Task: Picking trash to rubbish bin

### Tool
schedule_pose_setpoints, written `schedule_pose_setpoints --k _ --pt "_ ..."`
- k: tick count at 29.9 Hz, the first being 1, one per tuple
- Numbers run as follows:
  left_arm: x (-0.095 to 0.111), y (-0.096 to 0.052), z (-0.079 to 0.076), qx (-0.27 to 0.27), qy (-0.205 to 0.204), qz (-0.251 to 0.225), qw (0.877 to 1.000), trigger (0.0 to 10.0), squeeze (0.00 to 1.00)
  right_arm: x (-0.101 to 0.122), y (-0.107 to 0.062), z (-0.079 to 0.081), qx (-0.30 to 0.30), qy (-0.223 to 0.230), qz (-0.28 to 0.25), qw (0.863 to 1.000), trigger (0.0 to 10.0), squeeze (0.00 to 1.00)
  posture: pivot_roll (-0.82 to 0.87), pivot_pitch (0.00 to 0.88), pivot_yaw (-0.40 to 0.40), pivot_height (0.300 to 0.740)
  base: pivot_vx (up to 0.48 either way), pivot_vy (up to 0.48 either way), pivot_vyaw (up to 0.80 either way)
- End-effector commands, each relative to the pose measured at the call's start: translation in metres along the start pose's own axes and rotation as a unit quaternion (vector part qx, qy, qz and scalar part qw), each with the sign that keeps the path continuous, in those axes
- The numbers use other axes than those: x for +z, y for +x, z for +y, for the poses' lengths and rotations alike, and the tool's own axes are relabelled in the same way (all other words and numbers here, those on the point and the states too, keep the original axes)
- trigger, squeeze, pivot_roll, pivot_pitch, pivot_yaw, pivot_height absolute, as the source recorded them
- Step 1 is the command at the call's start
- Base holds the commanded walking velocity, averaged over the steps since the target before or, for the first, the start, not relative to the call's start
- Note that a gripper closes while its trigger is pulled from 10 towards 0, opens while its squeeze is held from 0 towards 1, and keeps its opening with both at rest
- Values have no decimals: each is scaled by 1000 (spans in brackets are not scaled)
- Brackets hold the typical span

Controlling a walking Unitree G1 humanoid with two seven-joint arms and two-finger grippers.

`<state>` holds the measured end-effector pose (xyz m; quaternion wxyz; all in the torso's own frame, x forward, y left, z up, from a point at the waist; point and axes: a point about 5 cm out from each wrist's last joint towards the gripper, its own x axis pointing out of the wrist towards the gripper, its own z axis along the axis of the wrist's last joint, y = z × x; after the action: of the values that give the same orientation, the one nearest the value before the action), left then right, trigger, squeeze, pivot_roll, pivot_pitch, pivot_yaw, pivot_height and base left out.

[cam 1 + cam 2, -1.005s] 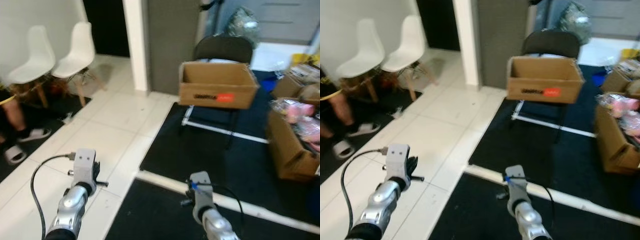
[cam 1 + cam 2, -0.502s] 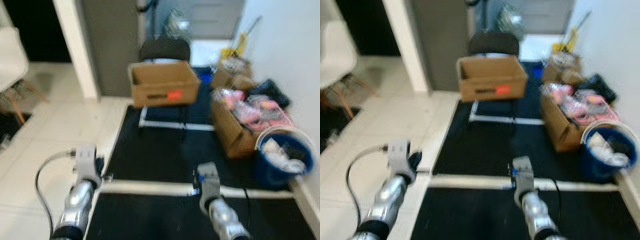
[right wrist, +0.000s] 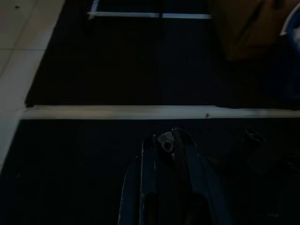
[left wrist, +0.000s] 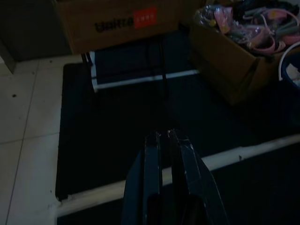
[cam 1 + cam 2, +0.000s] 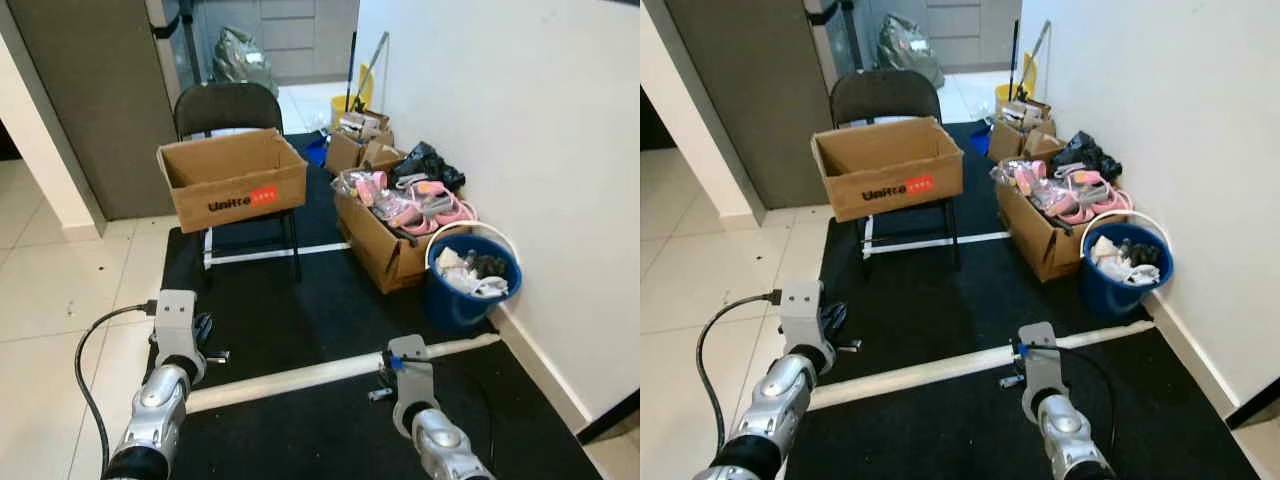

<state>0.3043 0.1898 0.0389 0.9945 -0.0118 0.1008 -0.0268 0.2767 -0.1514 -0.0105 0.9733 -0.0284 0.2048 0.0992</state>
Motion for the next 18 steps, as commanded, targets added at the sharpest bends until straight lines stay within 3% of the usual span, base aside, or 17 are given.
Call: schedule_pose_setpoints --k 1,6,9,18 --pt "0 -2 -3 -5 1 -12 1000 10000 0 1 1 3 7 8 -2 1000 10000 0 60 34 24 740 0 0 0" --pt "-1 -2 0 9 -15 -8 1000 10000 0 2 1 2 12 1 -5 1000 10000 0 60 35 14 740 96 0 0" --pt "-4 -4 1 11 9 -1 1000 10000 0 4 2 2 16 -3 -6 1000 10000 0 66 41 0 740 320 0 0" --pt "-6 -6 1 14 1 1 1000 10000 0 8 4 6 29 -13 -10 999 10000 0 67 47 -8 740 336 0 0"
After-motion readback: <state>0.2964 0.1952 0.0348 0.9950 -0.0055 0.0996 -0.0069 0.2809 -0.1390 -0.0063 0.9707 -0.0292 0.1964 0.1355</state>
